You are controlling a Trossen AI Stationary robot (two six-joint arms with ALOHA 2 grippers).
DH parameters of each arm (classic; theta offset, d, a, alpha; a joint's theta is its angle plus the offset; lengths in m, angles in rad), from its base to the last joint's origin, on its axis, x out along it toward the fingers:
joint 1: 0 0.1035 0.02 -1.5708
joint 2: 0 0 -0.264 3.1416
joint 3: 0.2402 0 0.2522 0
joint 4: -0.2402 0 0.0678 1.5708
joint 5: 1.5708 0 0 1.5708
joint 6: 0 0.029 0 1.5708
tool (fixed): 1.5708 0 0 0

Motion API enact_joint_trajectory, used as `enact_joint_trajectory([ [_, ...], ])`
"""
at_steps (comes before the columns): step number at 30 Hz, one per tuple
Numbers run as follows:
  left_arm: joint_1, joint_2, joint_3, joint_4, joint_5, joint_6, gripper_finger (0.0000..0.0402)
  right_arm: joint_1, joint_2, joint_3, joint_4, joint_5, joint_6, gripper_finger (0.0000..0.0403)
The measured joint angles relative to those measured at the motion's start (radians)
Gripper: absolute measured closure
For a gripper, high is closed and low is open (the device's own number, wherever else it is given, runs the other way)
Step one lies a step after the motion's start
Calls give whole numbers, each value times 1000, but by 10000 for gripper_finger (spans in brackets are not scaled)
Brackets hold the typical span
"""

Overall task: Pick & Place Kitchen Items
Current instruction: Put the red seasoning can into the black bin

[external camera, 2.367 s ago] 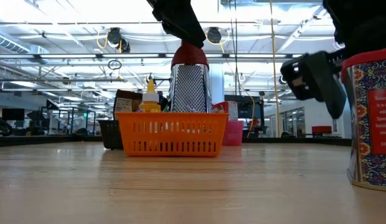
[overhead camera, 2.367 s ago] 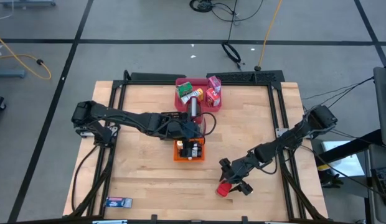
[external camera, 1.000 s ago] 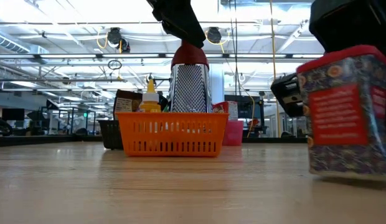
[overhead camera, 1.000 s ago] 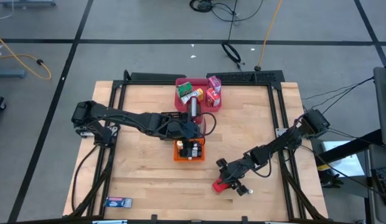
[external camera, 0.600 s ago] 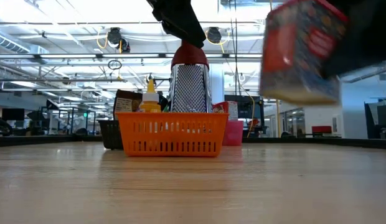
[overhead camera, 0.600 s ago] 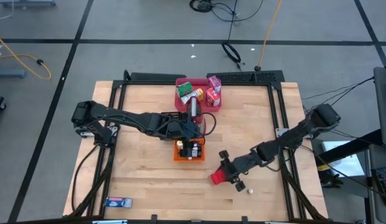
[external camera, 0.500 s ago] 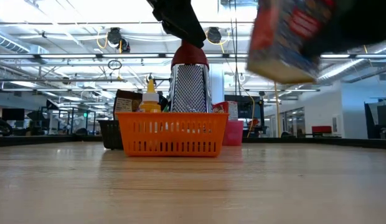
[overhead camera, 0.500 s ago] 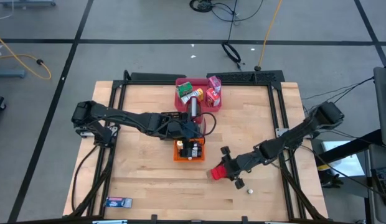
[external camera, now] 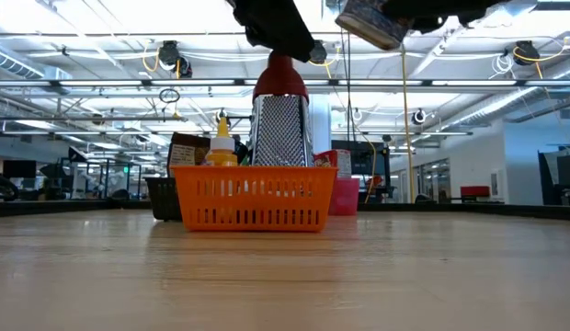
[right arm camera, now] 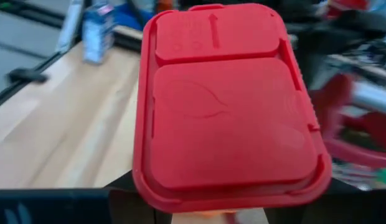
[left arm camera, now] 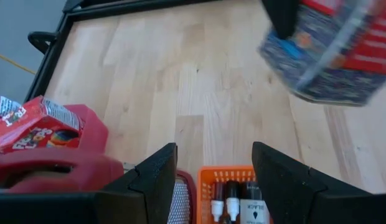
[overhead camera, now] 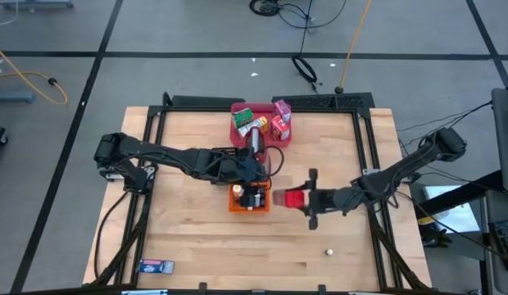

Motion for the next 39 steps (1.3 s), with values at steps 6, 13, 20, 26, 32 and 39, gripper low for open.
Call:
enact_joint_trajectory([
  [6, 0, 0, 0, 40, 0, 0, 190, 0, -54, 0, 0, 119, -1, 231],
  [13, 0, 0, 0, 111, 0, 0, 190, 0, -87, 0, 15, 133, -28, 231],
  [20, 0, 0, 0, 198, 0, 7, 190, -21, -93, 0, 14, 184, -50, 230],
  [26, 1, 0, 0, 210, -3, 11, 190, -47, -94, 0, 16, 182, -71, 230],
  [32, 1, 0, 0, 225, 0, 11, 190, -76, -94, 2, 20, 180, -78, 230],
  [39, 0, 0, 1, 244, -4, 23, 190, -103, -93, 2, 13, 174, -51, 230],
])
